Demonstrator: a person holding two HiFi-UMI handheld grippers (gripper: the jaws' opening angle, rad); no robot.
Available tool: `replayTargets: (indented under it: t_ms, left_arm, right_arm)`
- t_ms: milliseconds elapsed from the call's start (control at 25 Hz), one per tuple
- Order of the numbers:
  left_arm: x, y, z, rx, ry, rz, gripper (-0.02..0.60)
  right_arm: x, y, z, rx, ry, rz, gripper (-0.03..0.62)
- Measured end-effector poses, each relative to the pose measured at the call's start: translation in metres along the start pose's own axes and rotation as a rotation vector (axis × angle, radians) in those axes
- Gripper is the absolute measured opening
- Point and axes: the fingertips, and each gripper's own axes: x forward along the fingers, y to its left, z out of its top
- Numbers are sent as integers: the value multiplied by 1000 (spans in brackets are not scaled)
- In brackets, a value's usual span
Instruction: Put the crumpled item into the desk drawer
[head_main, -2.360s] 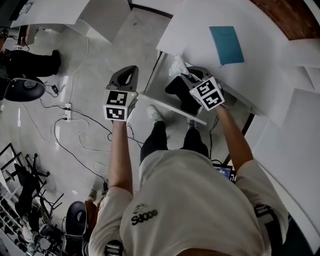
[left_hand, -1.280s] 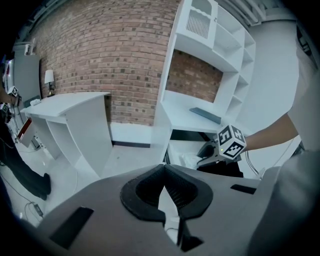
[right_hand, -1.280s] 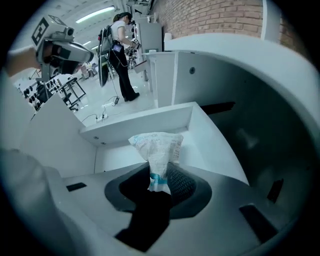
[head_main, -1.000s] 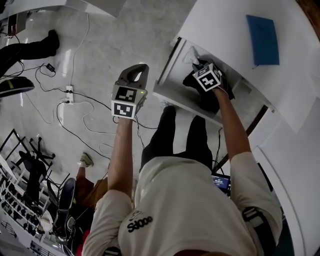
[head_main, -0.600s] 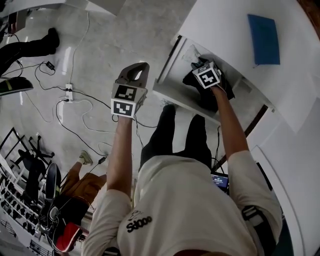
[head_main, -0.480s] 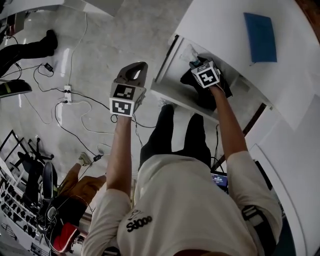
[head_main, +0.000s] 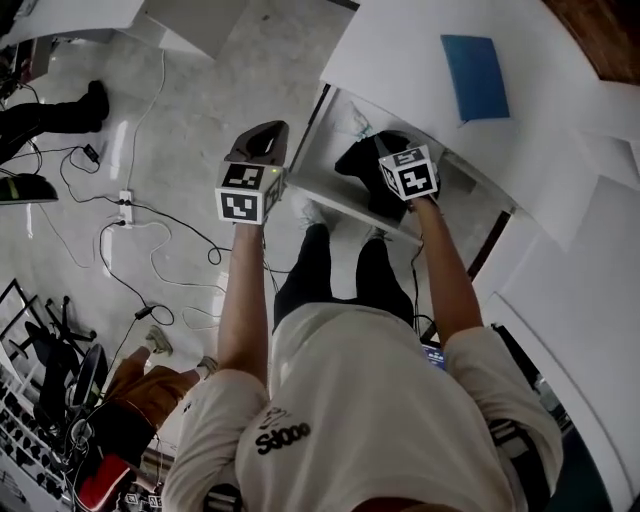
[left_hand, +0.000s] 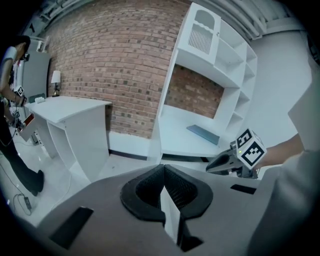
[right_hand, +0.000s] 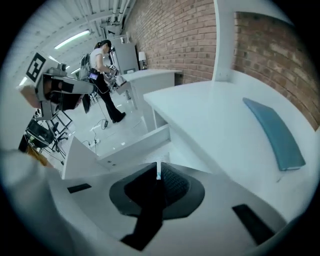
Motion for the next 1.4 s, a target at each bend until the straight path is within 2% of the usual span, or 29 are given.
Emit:
replayTargets:
  t_ms: [120, 360, 800, 1120, 1400]
  left_arm:
    - [-2, 0, 16, 6, -21, 14, 18]
    - [-12, -25, 39, 37, -68, 54, 18]
    - [-56, -73, 86, 121, -173, 150, 18]
    - [-112, -106, 148, 210, -284, 221, 18]
    - [-141, -141, 191, 304, -381, 245, 18]
  right_arm:
    - [-27, -12, 15, -5, -38, -42, 6]
    - [-89, -45, 28, -12, -151, -93, 6]
    - [-199, -82, 70, -136, -356, -179, 6]
    - [-285, -75, 118, -246, -513, -194, 6]
    - [-348, -66, 149, -322, -645, -204, 6]
